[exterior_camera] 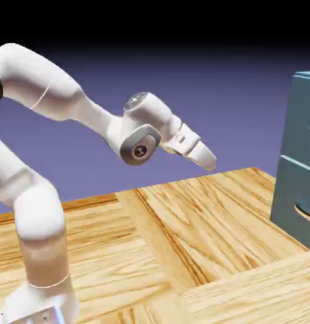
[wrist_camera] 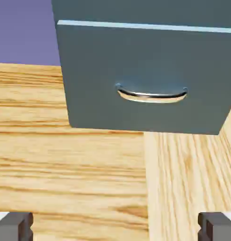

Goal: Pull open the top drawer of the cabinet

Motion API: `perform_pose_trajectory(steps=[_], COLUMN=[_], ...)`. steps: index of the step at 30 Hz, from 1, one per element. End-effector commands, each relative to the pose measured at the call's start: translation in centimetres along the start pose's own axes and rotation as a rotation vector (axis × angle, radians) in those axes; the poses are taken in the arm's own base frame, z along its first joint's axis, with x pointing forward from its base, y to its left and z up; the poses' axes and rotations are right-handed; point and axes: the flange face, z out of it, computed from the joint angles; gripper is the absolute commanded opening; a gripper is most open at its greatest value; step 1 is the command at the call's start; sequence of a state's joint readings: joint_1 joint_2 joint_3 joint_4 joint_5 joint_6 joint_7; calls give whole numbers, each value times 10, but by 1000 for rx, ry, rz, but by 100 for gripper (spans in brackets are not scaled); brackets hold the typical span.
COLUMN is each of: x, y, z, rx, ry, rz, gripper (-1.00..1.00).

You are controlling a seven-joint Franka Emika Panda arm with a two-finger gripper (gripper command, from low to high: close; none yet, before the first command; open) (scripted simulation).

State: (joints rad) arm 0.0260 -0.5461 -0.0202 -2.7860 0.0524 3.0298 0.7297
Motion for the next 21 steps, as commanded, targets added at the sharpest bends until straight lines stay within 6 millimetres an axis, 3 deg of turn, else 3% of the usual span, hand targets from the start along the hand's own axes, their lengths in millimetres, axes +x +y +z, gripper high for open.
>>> perform_pose_trajectory(steps=[1,11,21], x=[7,69,112], y=[1,16,37], z=[4,49,98], rx=[2,16,43], ry=[-10,-98,-138], rz=[42,444,808], gripper=[0,0,0])
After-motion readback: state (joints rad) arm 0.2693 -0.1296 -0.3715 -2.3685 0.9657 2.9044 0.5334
